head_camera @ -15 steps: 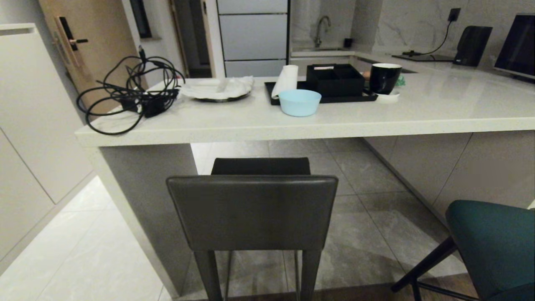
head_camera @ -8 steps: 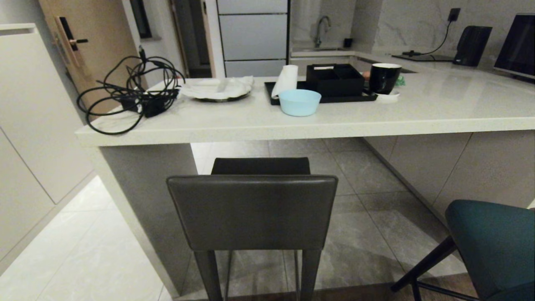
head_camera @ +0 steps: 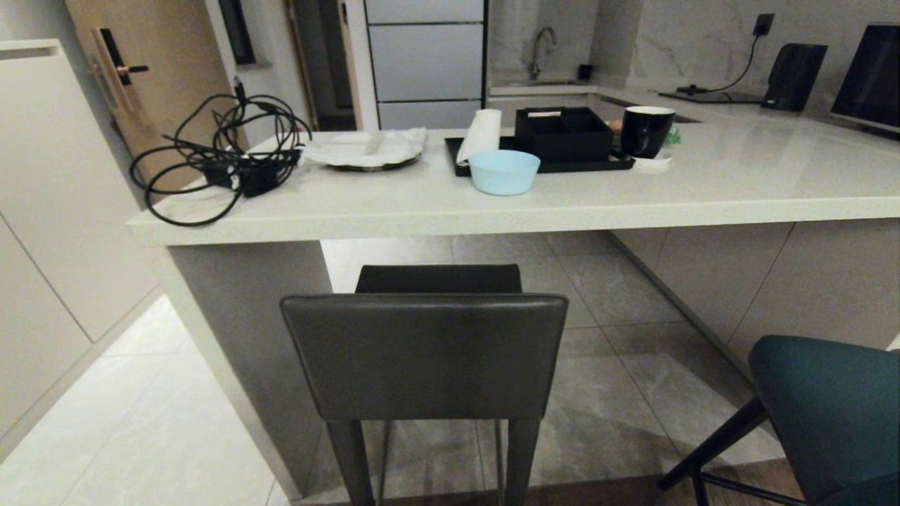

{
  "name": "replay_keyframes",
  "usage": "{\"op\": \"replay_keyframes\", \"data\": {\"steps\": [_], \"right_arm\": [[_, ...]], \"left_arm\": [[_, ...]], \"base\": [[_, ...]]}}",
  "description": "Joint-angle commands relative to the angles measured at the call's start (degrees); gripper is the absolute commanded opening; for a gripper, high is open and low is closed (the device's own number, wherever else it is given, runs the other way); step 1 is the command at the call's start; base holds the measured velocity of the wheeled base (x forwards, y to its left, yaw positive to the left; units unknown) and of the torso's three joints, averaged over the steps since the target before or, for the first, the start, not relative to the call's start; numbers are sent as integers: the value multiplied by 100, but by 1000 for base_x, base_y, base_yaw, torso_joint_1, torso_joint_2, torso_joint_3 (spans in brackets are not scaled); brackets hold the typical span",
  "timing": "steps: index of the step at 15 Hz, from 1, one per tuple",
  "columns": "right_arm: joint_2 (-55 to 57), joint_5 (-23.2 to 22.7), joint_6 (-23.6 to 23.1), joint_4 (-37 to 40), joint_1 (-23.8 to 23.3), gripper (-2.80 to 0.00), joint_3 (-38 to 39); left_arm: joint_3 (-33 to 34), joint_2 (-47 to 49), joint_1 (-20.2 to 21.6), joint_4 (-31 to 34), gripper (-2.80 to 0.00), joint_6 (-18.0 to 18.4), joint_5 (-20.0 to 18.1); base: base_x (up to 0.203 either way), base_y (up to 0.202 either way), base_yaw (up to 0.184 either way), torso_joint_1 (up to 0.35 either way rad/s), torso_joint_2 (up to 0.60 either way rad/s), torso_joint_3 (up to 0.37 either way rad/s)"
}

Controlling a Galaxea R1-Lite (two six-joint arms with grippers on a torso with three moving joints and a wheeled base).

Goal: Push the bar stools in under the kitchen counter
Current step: Pull the gray chair out from under the dining table

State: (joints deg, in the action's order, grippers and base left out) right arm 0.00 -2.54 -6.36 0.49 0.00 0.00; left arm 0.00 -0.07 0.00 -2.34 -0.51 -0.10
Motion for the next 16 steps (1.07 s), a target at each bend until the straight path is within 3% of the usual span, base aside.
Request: {"op": "replay_keyframes", "data": {"steps": [1, 16], "right_arm": [[0, -1, -14, 4, 0, -280, 0], [167, 95, -76, 479, -9, -280, -167]], "left_arm": [[79, -1, 1, -3, -280, -1, 1], [105, -1, -9, -91, -280, -1, 10]], "base": [[0, 0, 0, 0, 0, 0], [0, 0, 0, 0, 0, 0]]}}
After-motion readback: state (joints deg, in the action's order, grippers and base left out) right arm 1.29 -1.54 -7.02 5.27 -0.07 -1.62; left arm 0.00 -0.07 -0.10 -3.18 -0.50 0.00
